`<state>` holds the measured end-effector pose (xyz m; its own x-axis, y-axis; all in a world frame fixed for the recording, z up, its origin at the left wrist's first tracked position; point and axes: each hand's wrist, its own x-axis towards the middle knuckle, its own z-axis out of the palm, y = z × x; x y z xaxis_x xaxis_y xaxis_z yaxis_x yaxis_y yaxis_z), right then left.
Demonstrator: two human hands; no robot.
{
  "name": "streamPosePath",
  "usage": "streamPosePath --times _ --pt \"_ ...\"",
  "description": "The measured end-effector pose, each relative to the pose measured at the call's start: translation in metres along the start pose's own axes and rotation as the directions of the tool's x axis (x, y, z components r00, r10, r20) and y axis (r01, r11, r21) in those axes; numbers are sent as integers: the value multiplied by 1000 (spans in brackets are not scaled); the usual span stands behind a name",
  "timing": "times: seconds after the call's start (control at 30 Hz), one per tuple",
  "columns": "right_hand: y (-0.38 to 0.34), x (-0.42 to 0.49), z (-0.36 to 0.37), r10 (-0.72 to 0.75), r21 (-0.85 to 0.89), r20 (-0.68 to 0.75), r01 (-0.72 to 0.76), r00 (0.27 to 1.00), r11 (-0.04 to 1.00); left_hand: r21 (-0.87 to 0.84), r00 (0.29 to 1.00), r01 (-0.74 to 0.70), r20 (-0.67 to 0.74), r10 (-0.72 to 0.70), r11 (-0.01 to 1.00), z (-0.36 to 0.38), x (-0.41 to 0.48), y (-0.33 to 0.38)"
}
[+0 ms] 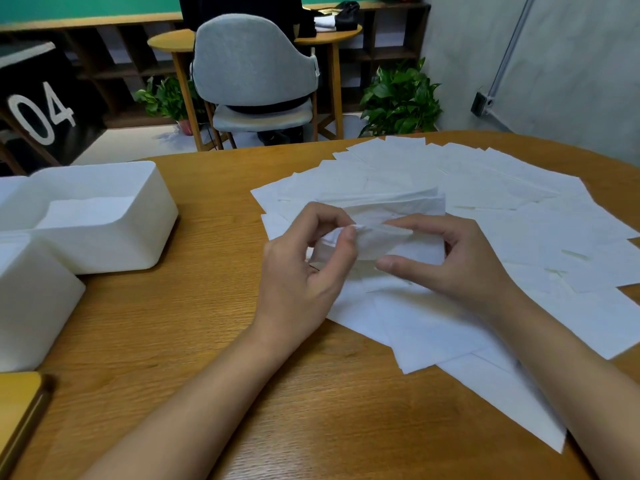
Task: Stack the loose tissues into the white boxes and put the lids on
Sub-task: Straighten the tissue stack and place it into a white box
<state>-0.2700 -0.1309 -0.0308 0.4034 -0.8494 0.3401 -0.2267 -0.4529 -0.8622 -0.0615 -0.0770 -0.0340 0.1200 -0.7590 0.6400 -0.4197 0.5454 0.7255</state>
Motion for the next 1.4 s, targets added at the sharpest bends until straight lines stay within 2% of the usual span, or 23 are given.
streamPosePath --times 0.1,0.2,0.27,0.33,0.43,0.57,0.67,0.83,0.97,1.1,1.13,1.23,1.3,1.4 --pt "-2 1 4 -34 37 -121 38 992 999 -96 997 72 35 -69 993 -2 3 4" --pt "-5 3 0 20 138 -206 9 978 990 -166 964 232 168 -205 958 -3 2 6" --pt "-5 5 -7 64 203 -257 -11 964 979 -134 940 299 209 -268 945 -3 3 4" --pt "-2 8 -11 113 273 -277 -34 954 961 -86 942 305 175 -287 949 -4 4 0" --pt "0 9 -10 180 354 -232 -90 956 931 -113 939 334 128 -320 936 -9 9 -3" --pt "-3 7 -8 188 384 -50 -155 981 910 -47 888 377 304 -346 925 -19 17 -5" --pt "-4 6 -5 137 287 64 -149 989 946 8 855 365 393 -339 931 -24 20 -6" --pt "-6 5 -2 79 70 50 -82 996 994 40 855 371 376 -358 928 -24 20 -9" --pt "-5 6 -2 73 93 20 -74 997 993 35 851 402 354 -388 915 -22 19 -11" --pt "-6 7 -1 41 69 -26 -39 999 997 171 921 335 150 -360 927 -15 13 -12" --pt "-7 7 -2 41 103 -39 -37 998 994 151 911 369 138 -389 917 -14 13 -12" --pt "-6 9 -5 71 183 -63 -59 995 981 -145 811 570 261 -524 809 -13 16 -6" --pt "-5 9 -5 101 196 -41 -91 994 976 -216 810 580 258 -527 786 -13 17 -5" --pt "-3 7 -6 103 221 41 -110 994 969 -190 847 530 175 -503 827 -10 14 -8"
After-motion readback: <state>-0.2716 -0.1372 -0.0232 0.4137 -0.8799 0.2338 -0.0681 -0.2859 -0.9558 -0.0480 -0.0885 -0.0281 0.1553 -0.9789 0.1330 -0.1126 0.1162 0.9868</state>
